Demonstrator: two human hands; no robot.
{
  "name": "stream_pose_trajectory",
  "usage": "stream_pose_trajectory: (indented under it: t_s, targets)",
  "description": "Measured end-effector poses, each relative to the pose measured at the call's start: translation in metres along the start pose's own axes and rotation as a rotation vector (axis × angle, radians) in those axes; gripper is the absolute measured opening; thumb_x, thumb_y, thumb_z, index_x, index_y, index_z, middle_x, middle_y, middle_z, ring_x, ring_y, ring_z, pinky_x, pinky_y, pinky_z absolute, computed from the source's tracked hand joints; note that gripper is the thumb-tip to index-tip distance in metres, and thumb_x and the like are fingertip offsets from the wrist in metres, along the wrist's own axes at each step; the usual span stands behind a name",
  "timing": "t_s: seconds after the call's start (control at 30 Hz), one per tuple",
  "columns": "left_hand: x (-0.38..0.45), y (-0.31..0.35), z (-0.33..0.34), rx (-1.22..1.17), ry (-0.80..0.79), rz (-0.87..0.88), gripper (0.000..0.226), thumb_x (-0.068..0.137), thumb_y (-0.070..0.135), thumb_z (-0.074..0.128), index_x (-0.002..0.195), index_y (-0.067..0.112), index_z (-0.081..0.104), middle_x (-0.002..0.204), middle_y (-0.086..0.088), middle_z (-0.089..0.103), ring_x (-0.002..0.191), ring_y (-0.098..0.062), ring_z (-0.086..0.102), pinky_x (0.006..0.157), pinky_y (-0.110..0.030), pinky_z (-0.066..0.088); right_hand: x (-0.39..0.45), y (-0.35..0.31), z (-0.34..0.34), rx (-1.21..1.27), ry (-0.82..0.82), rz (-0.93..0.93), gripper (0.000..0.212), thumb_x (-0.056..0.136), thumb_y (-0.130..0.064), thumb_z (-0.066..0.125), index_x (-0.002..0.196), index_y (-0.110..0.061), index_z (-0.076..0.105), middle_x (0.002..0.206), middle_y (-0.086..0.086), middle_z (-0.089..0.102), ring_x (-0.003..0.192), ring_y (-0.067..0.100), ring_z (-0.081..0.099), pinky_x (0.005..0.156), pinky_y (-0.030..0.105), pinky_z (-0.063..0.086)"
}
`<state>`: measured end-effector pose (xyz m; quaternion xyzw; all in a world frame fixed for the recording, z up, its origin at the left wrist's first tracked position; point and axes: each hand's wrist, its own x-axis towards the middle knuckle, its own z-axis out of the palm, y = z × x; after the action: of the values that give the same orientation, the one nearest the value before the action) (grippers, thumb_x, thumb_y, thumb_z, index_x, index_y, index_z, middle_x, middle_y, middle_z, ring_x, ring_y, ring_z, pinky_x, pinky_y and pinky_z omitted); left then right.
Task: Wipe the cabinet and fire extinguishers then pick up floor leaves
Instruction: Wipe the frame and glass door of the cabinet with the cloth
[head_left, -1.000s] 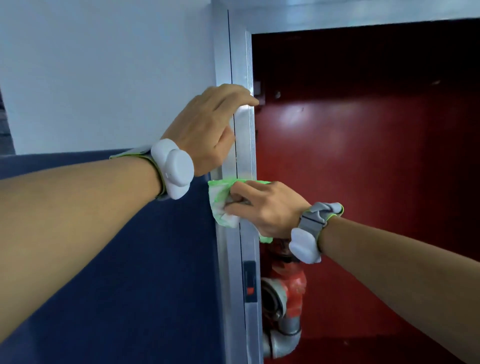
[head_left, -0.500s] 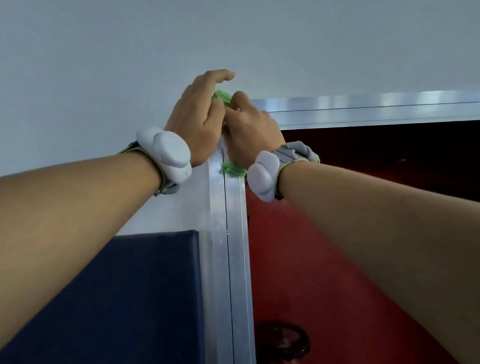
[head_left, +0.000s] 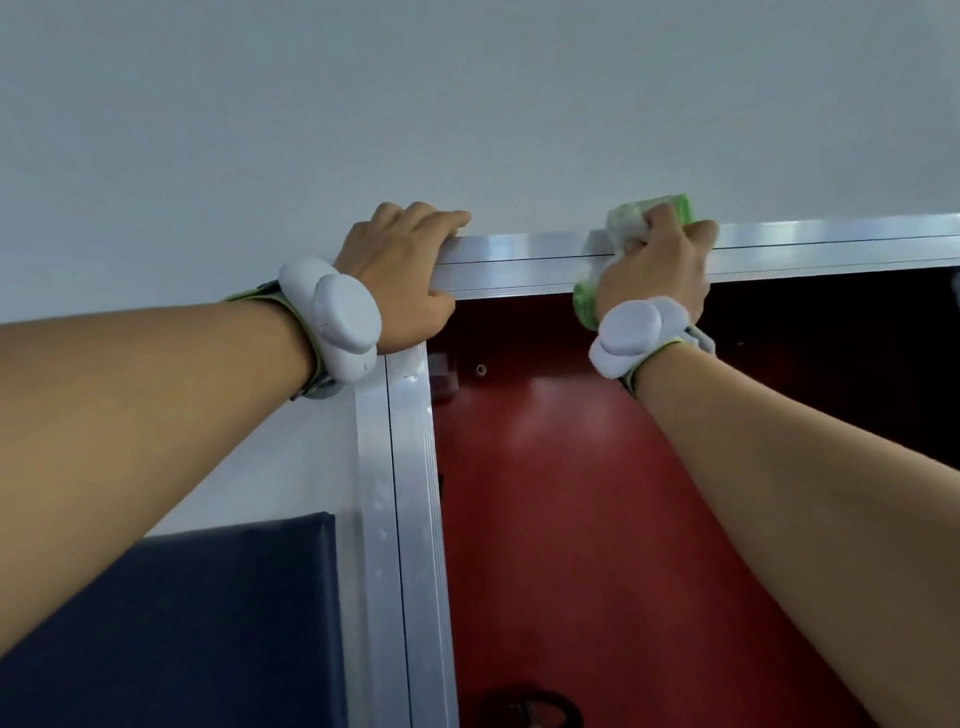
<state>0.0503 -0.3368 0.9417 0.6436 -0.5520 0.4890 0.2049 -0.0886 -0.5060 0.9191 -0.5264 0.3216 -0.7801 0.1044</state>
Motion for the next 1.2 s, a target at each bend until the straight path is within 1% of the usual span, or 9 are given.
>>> stream_pose_trajectory:
  t_s: [0.07, 0.17, 0.3, 0.5, 0.63, 0.73, 0.83, 0.9, 1.2]
  targets:
    - [0.006, 0.006, 0.001, -0.036, -0.005, 0.008, 0.077, 0.075, 0.025, 0.046, 0.151, 0.02, 0.032, 0.141, -0.001, 0.048, 0.128, -0.031, 0.039, 0.107, -0.042, 0.037, -0.023, -0.018, 0.014, 0.0, -0.048, -0.099, 0.034, 0.087, -0.008, 0.049, 0.116, -0.025, 0.055, 0.129, 0.006, 0.041, 0.092, 0.028, 0.06, 0.067, 0.032, 0.034]
    - [0.02, 0.021, 0.004, -0.05, 0.016, 0.016, 0.076, 0.083, 0.007, 0.055, 0.153, 0.018, 0.028, 0.142, -0.003, 0.047, 0.13, -0.032, 0.038, 0.106, -0.045, 0.038, -0.047, -0.021, 0.026, 0.015, -0.145, -0.592, 0.032, 0.086, -0.009, 0.055, 0.114, -0.023, 0.057, 0.12, 0.007, 0.045, 0.091, 0.031, 0.059, 0.057, 0.032, 0.033]
    - [0.031, 0.043, 0.014, -0.013, 0.041, 0.082, 0.08, 0.071, 0.02, 0.043, 0.151, 0.016, 0.034, 0.14, -0.007, 0.048, 0.124, -0.034, 0.042, 0.103, -0.048, 0.04, -0.002, 0.015, -0.002, -0.125, -0.275, -0.962, 0.027, 0.086, -0.016, 0.059, 0.112, -0.023, 0.054, 0.116, 0.01, 0.045, 0.08, 0.037, 0.06, 0.05, 0.035, 0.038]
    - [0.058, 0.088, 0.027, 0.01, -0.015, 0.15, 0.08, 0.066, 0.024, 0.034, 0.146, 0.022, 0.043, 0.142, -0.001, 0.046, 0.128, -0.028, 0.04, 0.107, -0.041, 0.038, 0.098, 0.125, -0.059, -0.263, -0.032, -0.384, 0.025, 0.09, -0.017, 0.053, 0.114, -0.021, 0.051, 0.124, 0.017, 0.04, 0.081, 0.051, 0.059, 0.063, 0.044, 0.041]
    - [0.075, 0.107, 0.04, -0.033, 0.034, 0.171, 0.073, 0.076, 0.021, 0.04, 0.149, 0.022, 0.038, 0.142, 0.0, 0.048, 0.125, -0.028, 0.042, 0.107, -0.043, 0.038, 0.11, 0.106, -0.047, -0.154, 0.067, 0.059, 0.028, 0.088, -0.009, 0.049, 0.115, -0.017, 0.047, 0.13, 0.016, 0.039, 0.086, 0.044, 0.06, 0.068, 0.036, 0.035]
    - [0.088, 0.132, 0.053, -0.166, 0.095, 0.148, 0.08, 0.08, 0.011, 0.046, 0.155, 0.027, 0.022, 0.139, 0.002, 0.049, 0.119, -0.025, 0.043, 0.104, -0.043, 0.039, 0.072, 0.089, -0.027, -0.166, 0.003, -0.359, 0.034, 0.085, -0.006, 0.053, 0.115, -0.019, 0.049, 0.124, 0.012, 0.041, 0.083, 0.037, 0.059, 0.057, 0.033, 0.032]
    - [0.1, 0.151, 0.062, -0.252, 0.166, 0.177, 0.079, 0.073, 0.01, 0.035, 0.151, 0.022, 0.033, 0.132, -0.007, 0.054, 0.117, -0.03, 0.046, 0.104, -0.044, 0.039, 0.056, 0.087, -0.026, -0.135, -0.166, -0.881, 0.032, 0.084, -0.007, 0.059, 0.113, -0.018, 0.054, 0.112, 0.012, 0.046, 0.068, 0.029, 0.053, 0.048, 0.03, 0.03]
    - [0.107, 0.164, 0.069, -0.25, 0.163, 0.213, 0.076, 0.073, 0.009, 0.035, 0.148, 0.02, 0.039, 0.129, -0.008, 0.056, 0.114, -0.031, 0.048, 0.103, -0.038, 0.038, 0.081, 0.098, -0.041, -0.157, -0.253, -0.996, 0.027, 0.089, -0.014, 0.057, 0.116, -0.018, 0.053, 0.112, 0.012, 0.046, 0.062, 0.03, 0.048, 0.047, 0.032, 0.033]
    - [0.147, 0.233, 0.103, -0.066, 0.068, 0.264, 0.077, 0.073, 0.02, 0.034, 0.149, 0.023, 0.041, 0.149, 0.001, 0.047, 0.136, -0.027, 0.041, 0.112, -0.037, 0.03, 0.229, 0.237, -0.124, -0.319, -0.092, -0.335, 0.028, 0.093, -0.011, 0.048, 0.121, -0.014, 0.047, 0.123, 0.022, 0.041, 0.085, 0.052, 0.057, 0.071, 0.044, 0.042]
